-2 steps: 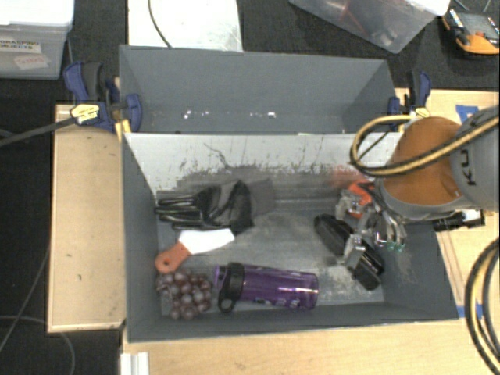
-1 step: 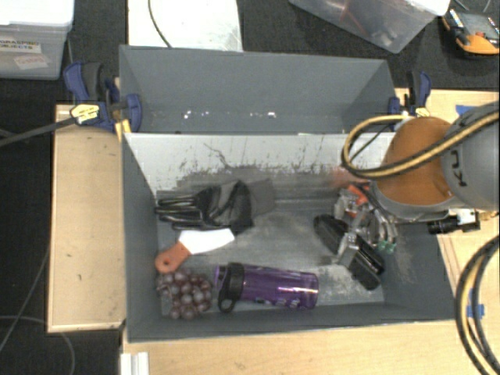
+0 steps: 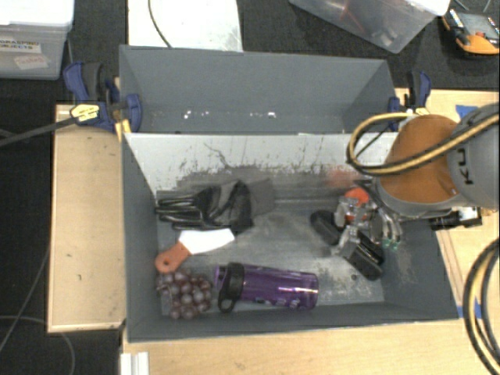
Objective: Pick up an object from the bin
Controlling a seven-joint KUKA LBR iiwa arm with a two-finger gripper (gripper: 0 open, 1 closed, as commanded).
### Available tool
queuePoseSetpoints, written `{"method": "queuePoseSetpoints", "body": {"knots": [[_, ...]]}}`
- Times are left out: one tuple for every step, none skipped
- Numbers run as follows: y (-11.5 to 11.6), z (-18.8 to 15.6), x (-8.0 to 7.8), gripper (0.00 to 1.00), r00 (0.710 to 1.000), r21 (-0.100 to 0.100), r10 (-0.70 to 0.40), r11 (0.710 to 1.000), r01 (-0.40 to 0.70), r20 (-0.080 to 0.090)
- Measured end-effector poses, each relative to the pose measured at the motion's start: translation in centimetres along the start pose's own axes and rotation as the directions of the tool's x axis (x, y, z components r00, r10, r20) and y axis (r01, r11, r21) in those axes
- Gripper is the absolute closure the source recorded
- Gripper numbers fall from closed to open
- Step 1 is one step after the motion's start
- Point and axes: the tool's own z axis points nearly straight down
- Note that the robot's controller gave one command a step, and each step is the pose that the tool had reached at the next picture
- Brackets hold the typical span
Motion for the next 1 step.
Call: {"method": "queuePoseSetpoints", "body": {"knots": [[0.01, -0.05, 0.01, 1.00, 1.000, 0.000, -0.001, 1.000, 0.001, 0.000]]}}
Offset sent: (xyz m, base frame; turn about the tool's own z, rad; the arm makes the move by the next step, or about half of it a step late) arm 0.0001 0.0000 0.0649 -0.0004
